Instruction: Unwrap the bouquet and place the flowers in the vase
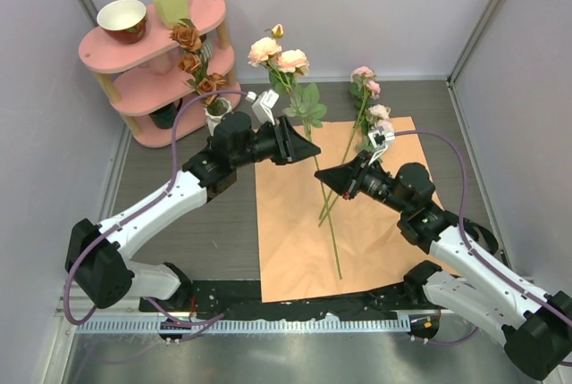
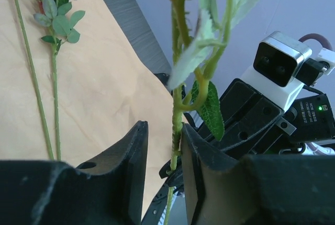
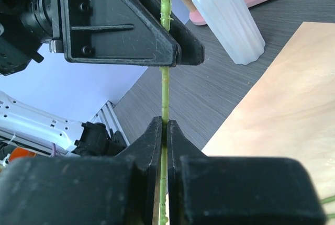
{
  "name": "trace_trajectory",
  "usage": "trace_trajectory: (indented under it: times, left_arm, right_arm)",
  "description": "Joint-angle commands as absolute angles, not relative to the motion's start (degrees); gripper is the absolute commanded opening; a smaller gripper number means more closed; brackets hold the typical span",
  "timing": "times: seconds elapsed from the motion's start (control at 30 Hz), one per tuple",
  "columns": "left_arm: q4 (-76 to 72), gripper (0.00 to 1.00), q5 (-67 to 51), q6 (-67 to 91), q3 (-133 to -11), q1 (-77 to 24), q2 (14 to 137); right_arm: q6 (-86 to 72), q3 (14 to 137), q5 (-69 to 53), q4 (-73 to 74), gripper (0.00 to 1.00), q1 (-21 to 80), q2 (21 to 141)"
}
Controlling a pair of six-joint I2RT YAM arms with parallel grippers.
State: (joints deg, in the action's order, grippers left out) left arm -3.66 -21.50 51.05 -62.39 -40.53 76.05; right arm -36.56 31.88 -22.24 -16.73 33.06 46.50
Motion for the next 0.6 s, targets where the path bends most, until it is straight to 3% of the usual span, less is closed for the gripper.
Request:
trace_trajectory:
  times: [0.0,0.1,0.17,0.23,0.27,0.3,0.37,0.4,0.5,0.57]
  left_arm:
    - [-7.03,0.32,-23.03,50.89,-65.04,-40.69,76.38]
    - [-7.03,0.26,-23.12,50.54,-65.04,-40.78,76.29]
    - [-7.03,0.16,-23.38,50.28,-65.04,-40.78,75.94]
    - [-6.51,0.0,-23.38,49.4,-64.95,-40.78,75.68]
    - [-6.16,0.0,-22.86,49.05,-64.86,-40.78,75.06]
    - [-5.8,0.0,-22.5,48.52,-64.69,-40.69,74.62]
    - [-3.35,0.0,-20.58,45.8,-64.51,-40.78,73.14]
    - [-2.03,0.0,-19.61,44.22,-64.6,-40.69,72.6]
    - [4.73,0.0,-13.48,38.33,-64.51,-40.69,69.54]
    - [9.56,0.0,-10.04,34.22,-64.25,-40.78,68.03]
  right_arm:
    - [-35.16,33.49,-22.32,-18.55,0.01,33.66,45.88]
    - [-34.98,33.57,-22.59,-18.28,0.01,33.84,46.32]
    - [-34.81,33.84,-22.5,-18.02,0.01,33.92,46.67]
    - [-34.28,34.36,-22.33,-17.06,0.02,34.01,47.02]
    - [-33.84,34.63,-21.63,-16.27,0.05,34.01,47.2]
    - [-33.4,35.06,-20.84,-14.0,0.2,34.01,47.37]
    - [-32.35,35.94,-16.03,-11.79,0.34,34.01,47.37]
    - [-32.0,36.21,-14.0,-8.73,0.46,34.01,47.55]
    - [-30.94,36.83,-8.55,-5.03,0.6,33.93,47.46]
    - [-30.59,37.18,-6.95,-3.79,0.62,33.93,47.64]
